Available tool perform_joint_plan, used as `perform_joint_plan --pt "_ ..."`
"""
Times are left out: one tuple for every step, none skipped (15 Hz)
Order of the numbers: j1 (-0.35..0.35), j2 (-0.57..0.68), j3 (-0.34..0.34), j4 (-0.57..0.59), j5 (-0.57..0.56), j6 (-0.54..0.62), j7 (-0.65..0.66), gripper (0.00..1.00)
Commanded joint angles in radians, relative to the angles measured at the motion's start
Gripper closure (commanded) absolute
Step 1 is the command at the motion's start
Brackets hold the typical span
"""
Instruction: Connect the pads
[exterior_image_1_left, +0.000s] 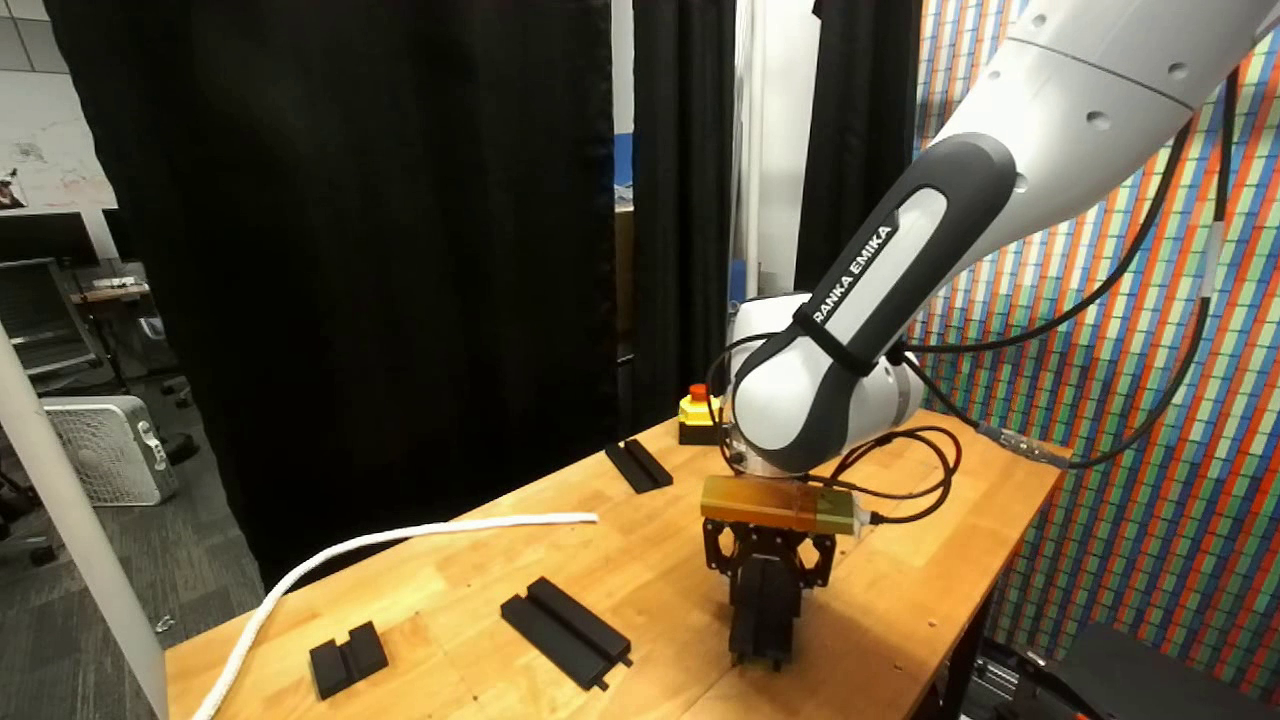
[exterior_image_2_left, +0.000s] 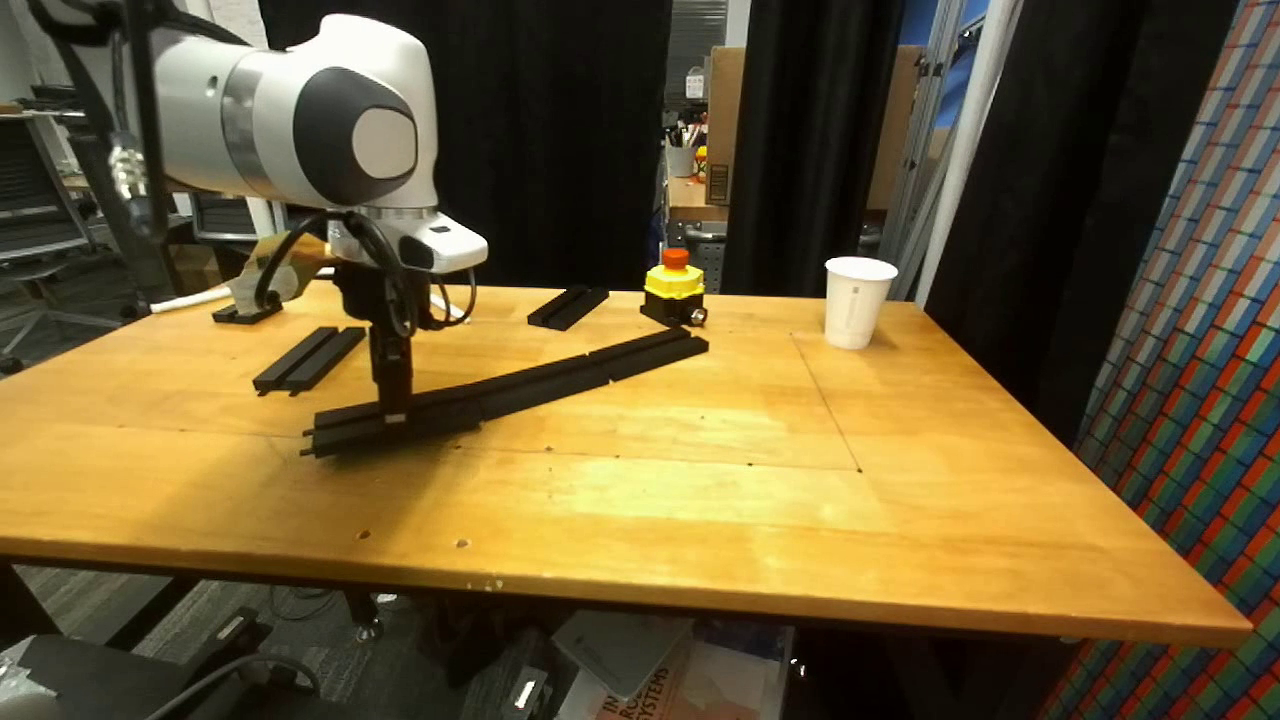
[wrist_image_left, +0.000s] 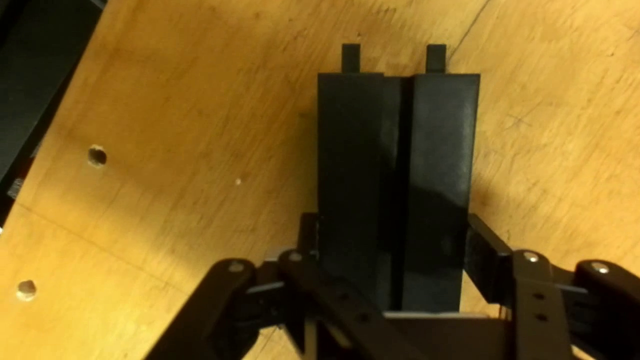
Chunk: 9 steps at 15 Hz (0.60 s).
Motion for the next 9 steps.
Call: perform_joint_plan --pt "-0.020 -0.006 -0.010 -0.001 0.023 0.009 -0.070 0.55" --pt "-0.027 -0.005 -0.011 0.001 0.037 0.005 -0.100 0.55" --pt "-0.033 -0.004 -0.012 0.002 0.057 0.008 -0.135 0.55" --pt "-0.038 -0.004 -0.012 0.004 0.073 0.008 -0.167 0.55" --pt "-0.041 -0.005 -0.012 0.005 0.089 0.011 -0.201 0.55" --pt "-0.042 -0.004 -0.010 0.006 0.101 0.013 -0.224 0.55" --pt "-0.041 -0.002 -0.008 0.009 0.113 0.013 -0.240 0.55" --pt "-0.042 0.000 -0.009 0.010 0.123 0.013 -0.259 0.55" --pt "-0.044 0.000 -0.011 0.011 0.133 0.013 -0.276 0.55"
